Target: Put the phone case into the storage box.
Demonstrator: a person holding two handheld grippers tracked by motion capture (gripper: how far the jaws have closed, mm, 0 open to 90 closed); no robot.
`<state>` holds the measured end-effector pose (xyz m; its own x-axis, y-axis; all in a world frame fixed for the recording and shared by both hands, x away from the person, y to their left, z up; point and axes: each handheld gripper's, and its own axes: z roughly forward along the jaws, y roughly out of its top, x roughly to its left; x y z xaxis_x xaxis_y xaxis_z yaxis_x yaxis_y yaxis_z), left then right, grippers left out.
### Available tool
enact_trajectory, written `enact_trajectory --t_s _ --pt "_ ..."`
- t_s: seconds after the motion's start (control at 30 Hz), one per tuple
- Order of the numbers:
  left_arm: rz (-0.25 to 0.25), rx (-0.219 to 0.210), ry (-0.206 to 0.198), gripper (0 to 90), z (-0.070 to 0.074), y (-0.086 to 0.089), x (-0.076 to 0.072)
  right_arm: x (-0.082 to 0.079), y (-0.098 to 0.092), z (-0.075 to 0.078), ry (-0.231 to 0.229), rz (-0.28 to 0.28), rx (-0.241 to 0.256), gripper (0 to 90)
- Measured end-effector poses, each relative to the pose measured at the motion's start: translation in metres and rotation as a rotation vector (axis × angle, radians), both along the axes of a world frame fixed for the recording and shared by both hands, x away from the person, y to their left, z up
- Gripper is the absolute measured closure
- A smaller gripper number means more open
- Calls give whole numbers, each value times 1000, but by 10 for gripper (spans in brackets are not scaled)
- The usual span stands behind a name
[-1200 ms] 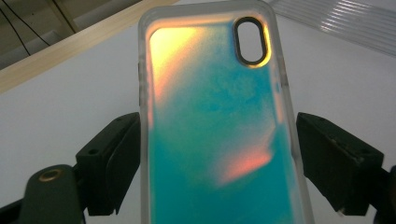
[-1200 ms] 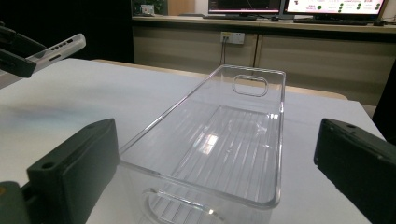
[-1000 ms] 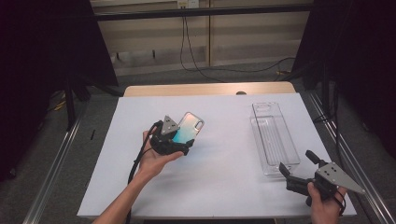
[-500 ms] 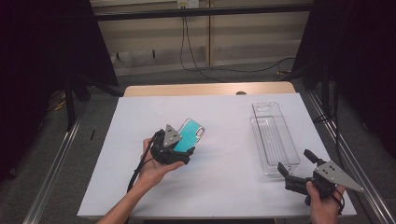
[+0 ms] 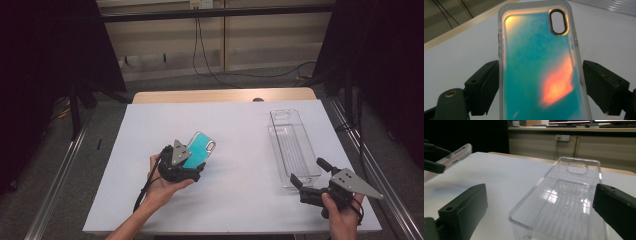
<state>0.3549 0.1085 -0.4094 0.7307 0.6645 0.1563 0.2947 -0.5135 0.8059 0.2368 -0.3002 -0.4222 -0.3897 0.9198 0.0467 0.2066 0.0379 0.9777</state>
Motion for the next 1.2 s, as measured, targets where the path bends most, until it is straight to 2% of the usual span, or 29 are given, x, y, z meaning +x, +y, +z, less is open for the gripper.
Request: enact_trajectory --t_s 0.03,0.17,0.27,0.33,0.4,0.43,0.53,0.57,0.63,1.0,1.2 --pt "-7 8 -5 170 -1 -3 -2 3 5 3 7 30 2 0" --pt "-9 10 -14 170 -2 -6 -3 8 15 7 26 74 -17 0" --pt "-10 17 -13 170 -3 -6 -3 14 25 10 50 81 -26 0" --pt "-10 7 -21 170 -3 -6 -4 19 31 13 65 81 -42 0" --pt "-8 7 -30 170 -2 -6 -6 25 38 16 84 103 -24 0" --pt "-9 19 -41 170 -2 -6 -9 28 42 18 81 111 -33 0" --pt "-7 14 -37 170 -2 -5 -10 33 52 22 74 118 -44 2" --pt "-2 23 -50 170 -1 -5 -12 34 57 22 84 132 -57 2" --pt "-4 18 -51 170 0 -5 -14 37 65 22 93 145 -72 2" --pt "-26 12 -56 170 -2 -9 -19 53 92 26 117 183 -77 14" --pt "-28 16 -61 170 -4 -11 -22 62 111 30 115 226 -88 16"
